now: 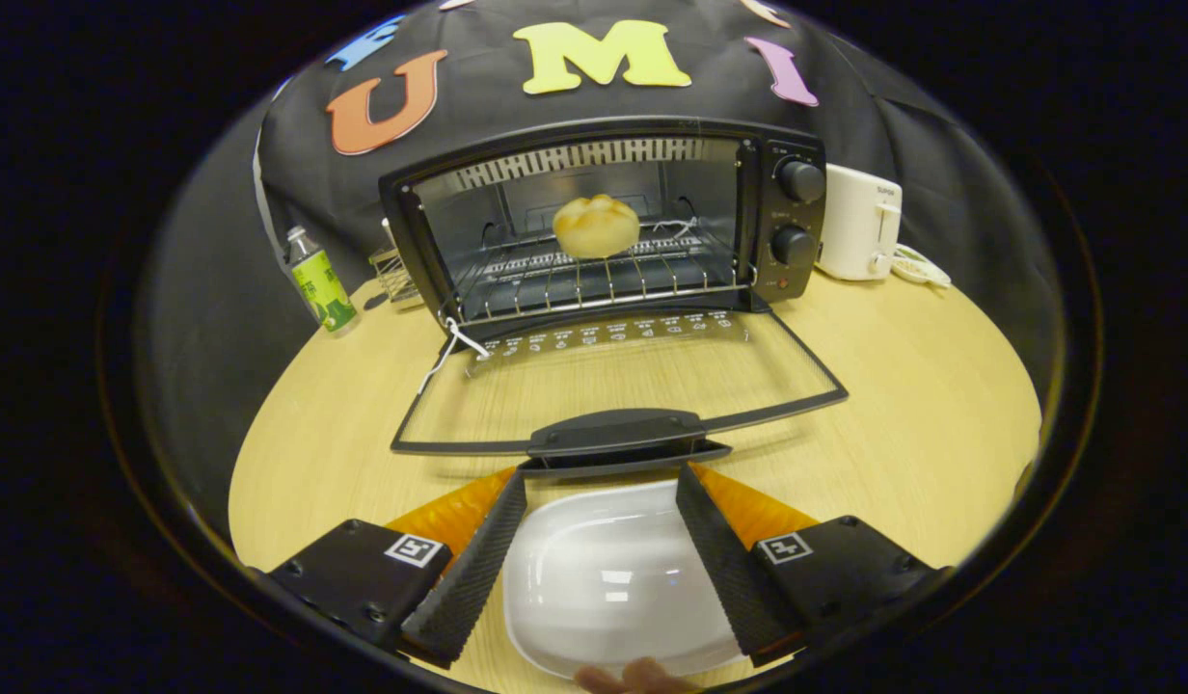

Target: Open the toaster oven, put the food inside, and close the toaster oven door.

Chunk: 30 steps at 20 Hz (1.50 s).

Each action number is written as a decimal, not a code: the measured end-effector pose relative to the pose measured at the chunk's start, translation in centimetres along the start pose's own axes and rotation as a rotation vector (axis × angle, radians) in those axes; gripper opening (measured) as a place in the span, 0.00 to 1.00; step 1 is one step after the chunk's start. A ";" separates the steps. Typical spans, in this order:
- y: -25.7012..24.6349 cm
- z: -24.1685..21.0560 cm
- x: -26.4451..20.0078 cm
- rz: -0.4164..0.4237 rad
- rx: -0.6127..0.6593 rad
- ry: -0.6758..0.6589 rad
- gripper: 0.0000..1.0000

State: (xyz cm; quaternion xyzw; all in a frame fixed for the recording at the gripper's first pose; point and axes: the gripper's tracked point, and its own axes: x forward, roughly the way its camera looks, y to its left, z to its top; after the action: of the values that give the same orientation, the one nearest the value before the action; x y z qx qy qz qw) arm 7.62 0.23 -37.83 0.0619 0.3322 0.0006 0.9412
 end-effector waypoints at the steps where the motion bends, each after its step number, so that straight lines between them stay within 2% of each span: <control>1: 0.1 0.1 0.1 0.003 0.020 0.001 1.00; 3: 0.1 0.3 -0.1 0.009 0.054 0.008 1.00; 10: 0.4 1.9 -1.7 -0.021 0.041 -0.021 1.00; 14: 1.2 4.5 -3.0 -0.023 0.049 -0.087 1.00; 18: 2.1 7.1 -4.2 -0.026 -0.020 -0.211 1.00; 23: 2.7 10.4 -4.3 -0.007 -0.036 -0.319 1.00; 26: 3.0 12.2 -4.0 -0.026 -0.103 -0.381 1.00; 28: 2.6 11.9 -2.4 -0.061 -0.109 -0.333 1.00; 29: 1.9 10.6 -1.5 -0.076 -0.093 -0.266 1.00; 30: 2.1 10.2 -0.9 -0.049 -0.049 -0.252 1.00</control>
State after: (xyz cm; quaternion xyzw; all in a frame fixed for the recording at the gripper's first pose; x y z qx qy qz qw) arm 13.36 1.09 -29.15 0.0302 0.2125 -0.0219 0.9765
